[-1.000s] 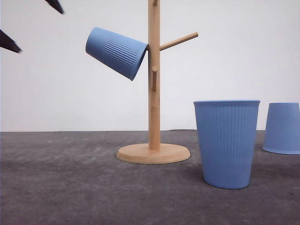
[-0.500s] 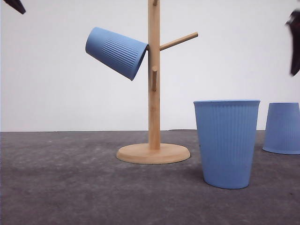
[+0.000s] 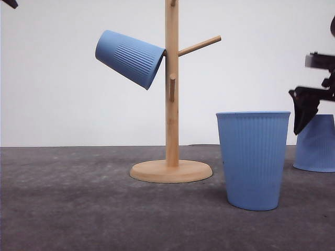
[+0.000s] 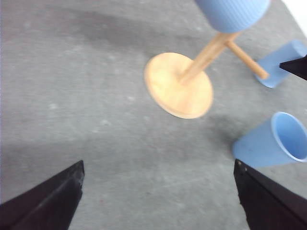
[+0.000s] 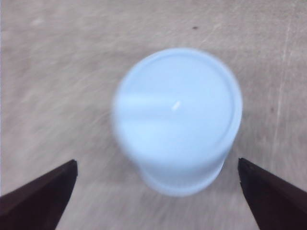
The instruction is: Place three cups
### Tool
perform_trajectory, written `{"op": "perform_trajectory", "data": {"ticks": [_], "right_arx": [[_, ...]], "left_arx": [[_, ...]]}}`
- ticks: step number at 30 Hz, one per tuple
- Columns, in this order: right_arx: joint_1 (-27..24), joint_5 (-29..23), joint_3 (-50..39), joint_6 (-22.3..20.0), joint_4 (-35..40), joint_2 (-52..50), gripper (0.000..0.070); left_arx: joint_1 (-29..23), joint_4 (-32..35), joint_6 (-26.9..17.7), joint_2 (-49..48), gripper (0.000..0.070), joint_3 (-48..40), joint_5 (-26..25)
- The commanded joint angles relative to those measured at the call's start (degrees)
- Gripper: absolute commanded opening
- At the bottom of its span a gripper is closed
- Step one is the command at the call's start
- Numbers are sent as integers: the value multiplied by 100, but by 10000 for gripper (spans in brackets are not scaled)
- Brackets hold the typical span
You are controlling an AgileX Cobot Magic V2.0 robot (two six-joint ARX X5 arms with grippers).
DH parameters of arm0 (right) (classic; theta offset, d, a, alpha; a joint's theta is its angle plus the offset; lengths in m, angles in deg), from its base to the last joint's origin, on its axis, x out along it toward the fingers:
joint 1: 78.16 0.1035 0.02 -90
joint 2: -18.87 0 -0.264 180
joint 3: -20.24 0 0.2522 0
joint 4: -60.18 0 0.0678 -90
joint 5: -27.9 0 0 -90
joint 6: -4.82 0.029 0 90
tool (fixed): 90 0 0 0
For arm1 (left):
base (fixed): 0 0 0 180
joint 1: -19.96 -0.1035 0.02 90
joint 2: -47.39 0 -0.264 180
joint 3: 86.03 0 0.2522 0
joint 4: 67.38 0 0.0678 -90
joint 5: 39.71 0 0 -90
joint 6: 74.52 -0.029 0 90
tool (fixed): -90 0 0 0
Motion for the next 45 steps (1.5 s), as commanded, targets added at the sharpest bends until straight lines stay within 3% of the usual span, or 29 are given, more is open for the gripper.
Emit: {"op": "perform_trajectory", "data": {"ticks": [1, 2, 6, 8, 20, 23, 25, 26, 45], "right_arx": [[-27, -1, 76, -7, 161, 201, 680], [-27, 7, 76, -9, 217, 268, 656], [-27, 13, 76, -47, 274, 385, 404], [-27, 12, 76, -57, 276, 382, 343], [-260, 588, 72, -181, -752, -392, 322], [-346, 610, 66, -181, -734, -743, 376], [-371, 611, 66, -225, -727, -859, 559], [-371, 609, 66, -269, -729, -883, 688], [-72, 521, 66, -248, 693, 563, 700]], "left_arx": [[0, 52, 45, 2, 584, 33, 56], [0, 57, 72, -3, 584, 33, 88], [0, 57, 109, -2, 584, 33, 198], [0, 58, 123, -2, 584, 33, 200], [0, 58, 122, -2, 580, 33, 200], [0, 58, 116, -2, 580, 33, 200], [0, 60, 104, -2, 580, 33, 200], [0, 62, 104, -2, 580, 33, 200], [0, 66, 152, -8, 549, 33, 297]]}}
